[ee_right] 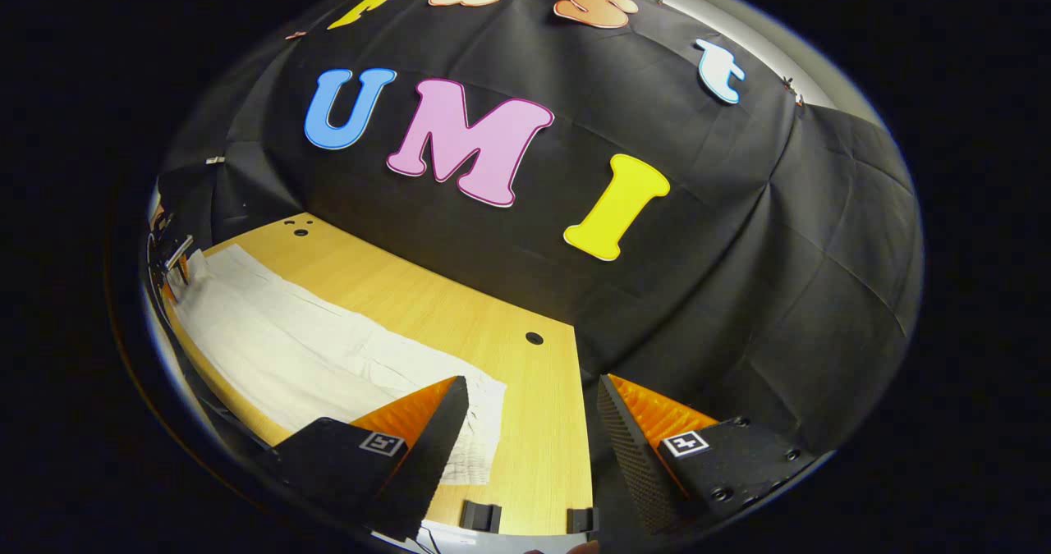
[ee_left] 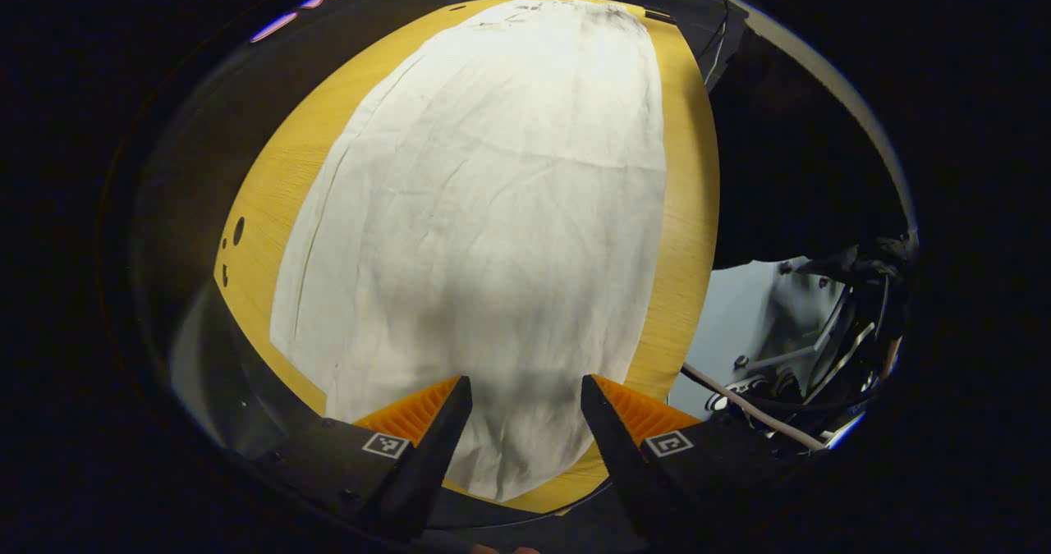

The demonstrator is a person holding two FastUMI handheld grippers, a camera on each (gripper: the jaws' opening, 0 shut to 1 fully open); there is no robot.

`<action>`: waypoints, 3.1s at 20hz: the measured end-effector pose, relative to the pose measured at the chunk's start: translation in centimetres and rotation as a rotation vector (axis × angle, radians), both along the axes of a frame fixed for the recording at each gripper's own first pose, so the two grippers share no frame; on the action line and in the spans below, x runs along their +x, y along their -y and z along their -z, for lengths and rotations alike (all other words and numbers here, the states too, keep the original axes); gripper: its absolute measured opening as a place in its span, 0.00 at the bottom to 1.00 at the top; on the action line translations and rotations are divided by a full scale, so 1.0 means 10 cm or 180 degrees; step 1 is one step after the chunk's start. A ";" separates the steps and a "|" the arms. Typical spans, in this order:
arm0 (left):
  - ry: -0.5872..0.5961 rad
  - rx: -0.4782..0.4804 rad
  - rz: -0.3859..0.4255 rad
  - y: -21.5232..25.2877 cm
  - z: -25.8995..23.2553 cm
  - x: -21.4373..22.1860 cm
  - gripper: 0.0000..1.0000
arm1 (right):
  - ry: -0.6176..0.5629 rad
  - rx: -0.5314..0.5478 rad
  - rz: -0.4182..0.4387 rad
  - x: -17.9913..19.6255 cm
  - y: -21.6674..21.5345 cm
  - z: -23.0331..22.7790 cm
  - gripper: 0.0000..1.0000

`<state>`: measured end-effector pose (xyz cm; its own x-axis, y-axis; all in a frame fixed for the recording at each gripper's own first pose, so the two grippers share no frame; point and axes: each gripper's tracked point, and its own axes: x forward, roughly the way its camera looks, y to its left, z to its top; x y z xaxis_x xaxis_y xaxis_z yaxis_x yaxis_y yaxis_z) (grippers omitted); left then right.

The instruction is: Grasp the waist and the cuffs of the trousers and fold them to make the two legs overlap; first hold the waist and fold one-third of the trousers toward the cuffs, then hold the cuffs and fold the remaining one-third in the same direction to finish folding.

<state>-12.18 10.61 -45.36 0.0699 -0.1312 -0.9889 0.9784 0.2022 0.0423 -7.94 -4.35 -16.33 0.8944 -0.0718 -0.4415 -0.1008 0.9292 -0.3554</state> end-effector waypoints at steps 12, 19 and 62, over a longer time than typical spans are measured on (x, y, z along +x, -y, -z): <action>-0.0494 0.0377 -0.0113 -0.01 0.14 -0.07 0.84 | -0.1558 -0.0555 -0.1323 -0.21 -0.14 1.47 0.98; -0.0305 0.0222 -0.0050 0.07 0.18 -0.06 0.05 | -0.2753 -0.1064 -0.2498 -0.21 0.05 2.77 0.97; 0.0686 -0.0554 -0.2041 0.28 -0.32 1.71 0.05 | -0.2469 0.0389 -0.0235 1.13 0.03 2.63 0.07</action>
<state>4.93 7.86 -42.17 0.3788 -0.1538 -0.9126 0.6370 0.7586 0.1366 3.33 -4.64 -42.59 0.3283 0.0649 -0.9423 -0.3411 0.9385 -0.0543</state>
